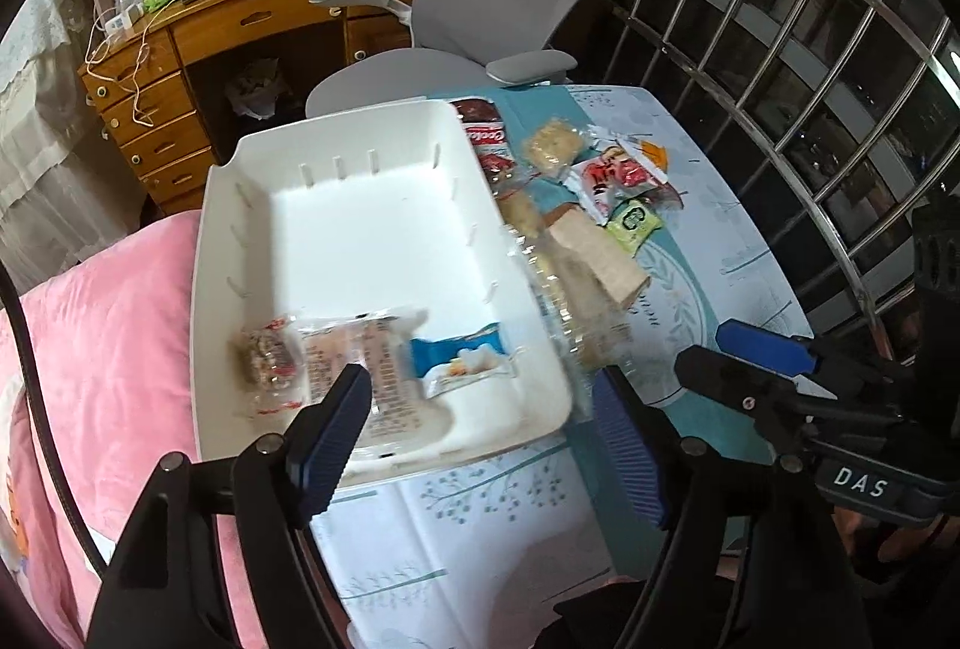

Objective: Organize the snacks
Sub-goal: 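Grasp the yellow Calleton bread bag with the right gripper and lift it, then grasp the bread bag with the left gripper while the right gripper releases it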

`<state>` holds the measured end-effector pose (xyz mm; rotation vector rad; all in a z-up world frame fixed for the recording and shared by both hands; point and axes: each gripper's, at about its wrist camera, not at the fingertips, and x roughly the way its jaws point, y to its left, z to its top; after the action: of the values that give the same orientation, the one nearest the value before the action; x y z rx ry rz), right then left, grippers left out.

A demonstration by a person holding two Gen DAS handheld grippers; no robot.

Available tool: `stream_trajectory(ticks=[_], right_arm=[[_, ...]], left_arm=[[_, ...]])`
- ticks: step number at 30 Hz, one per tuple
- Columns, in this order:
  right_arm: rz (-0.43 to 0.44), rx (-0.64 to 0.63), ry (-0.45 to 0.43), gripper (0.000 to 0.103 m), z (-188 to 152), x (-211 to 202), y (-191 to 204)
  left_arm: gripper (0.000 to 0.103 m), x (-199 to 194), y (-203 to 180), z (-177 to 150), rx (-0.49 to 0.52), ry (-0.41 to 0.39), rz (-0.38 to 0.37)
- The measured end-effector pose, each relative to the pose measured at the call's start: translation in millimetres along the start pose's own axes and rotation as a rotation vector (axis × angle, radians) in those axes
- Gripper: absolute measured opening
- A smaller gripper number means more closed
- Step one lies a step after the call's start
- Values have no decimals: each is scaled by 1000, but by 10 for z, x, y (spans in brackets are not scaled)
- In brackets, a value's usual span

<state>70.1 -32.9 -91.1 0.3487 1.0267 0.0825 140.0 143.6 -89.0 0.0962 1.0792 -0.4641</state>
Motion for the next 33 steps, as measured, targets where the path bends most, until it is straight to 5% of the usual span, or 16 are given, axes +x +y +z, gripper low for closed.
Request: stream_trajectory(ticks=[8,19,33], right_arm=[[-11,-30,49,63,96,-44,-468],[-31,-52,98,69,160,240,-1057],[-53,-68,-46,75,195,681,-1306]], left_arm=[[77,129,-419,169,77,47,-10],[83,538,-880,554,315,248,-56],[95,1334,-1342,714,706,493,-14]])
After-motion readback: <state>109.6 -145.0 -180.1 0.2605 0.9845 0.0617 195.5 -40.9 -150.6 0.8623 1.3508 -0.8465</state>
